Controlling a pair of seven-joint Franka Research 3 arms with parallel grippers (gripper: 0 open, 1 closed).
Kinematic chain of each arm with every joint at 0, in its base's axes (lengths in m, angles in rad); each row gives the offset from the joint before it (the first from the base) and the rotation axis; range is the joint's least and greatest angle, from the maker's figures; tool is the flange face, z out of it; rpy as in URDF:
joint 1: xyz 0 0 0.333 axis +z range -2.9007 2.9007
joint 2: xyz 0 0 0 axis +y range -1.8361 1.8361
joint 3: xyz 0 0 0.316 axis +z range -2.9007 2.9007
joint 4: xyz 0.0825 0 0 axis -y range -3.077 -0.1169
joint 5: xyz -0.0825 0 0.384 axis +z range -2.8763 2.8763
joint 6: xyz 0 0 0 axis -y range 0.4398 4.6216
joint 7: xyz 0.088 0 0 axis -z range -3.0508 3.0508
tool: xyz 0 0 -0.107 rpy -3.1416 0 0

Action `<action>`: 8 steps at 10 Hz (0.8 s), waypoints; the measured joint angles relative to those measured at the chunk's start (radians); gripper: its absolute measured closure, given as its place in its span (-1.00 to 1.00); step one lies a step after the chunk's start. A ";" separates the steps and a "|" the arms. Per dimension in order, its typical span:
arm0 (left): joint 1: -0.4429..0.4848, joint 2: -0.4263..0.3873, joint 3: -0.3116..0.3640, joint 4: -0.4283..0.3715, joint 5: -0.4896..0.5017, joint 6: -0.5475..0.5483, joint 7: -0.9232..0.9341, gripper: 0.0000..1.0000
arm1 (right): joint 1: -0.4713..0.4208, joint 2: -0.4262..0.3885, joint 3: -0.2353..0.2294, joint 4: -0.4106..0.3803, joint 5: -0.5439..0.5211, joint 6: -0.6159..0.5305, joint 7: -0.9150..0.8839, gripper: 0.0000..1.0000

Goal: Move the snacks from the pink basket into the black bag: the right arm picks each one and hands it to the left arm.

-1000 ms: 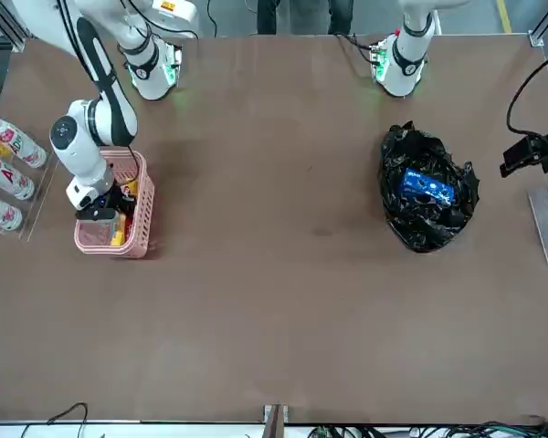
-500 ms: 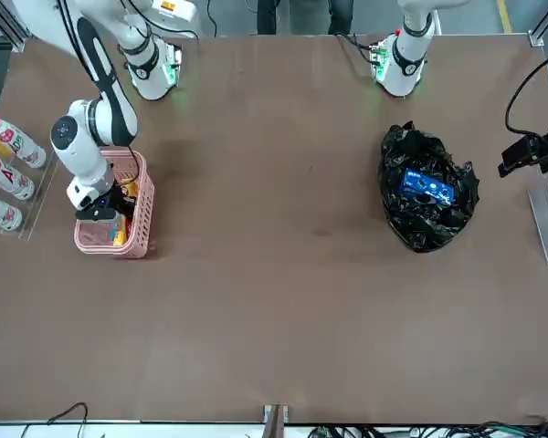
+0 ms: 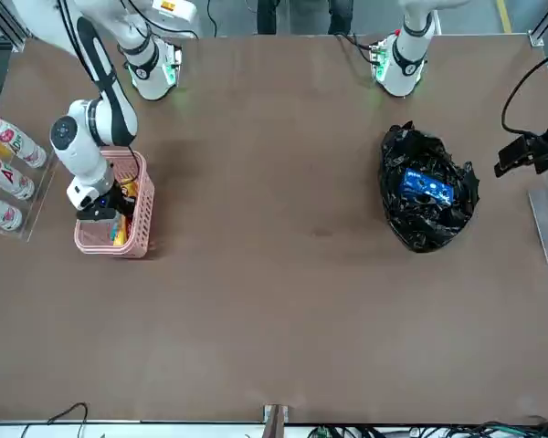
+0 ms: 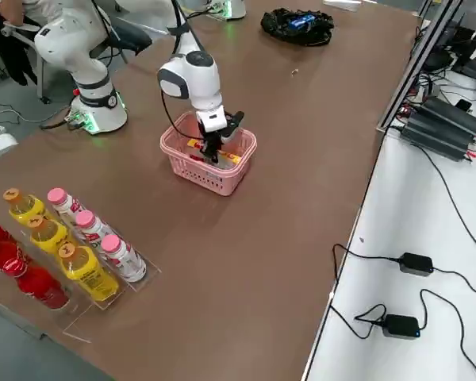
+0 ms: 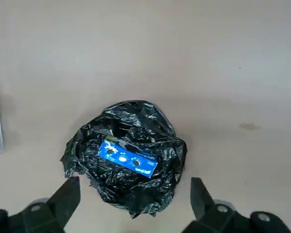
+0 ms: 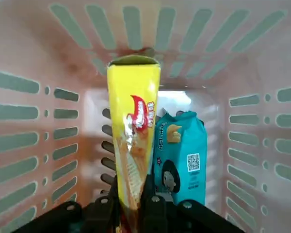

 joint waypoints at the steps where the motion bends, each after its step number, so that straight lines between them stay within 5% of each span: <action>1: 0.002 0.007 0.001 0.000 -0.003 0.002 0.000 -1.00 | 0.000 -0.013 0.000 0.004 0.000 -0.038 -0.002 0.59; 8: 0.036 0.029 0.006 -0.001 -0.005 0.016 -0.004 -1.00 | 0.000 -0.143 -0.001 0.088 0.000 -0.372 -0.046 0.59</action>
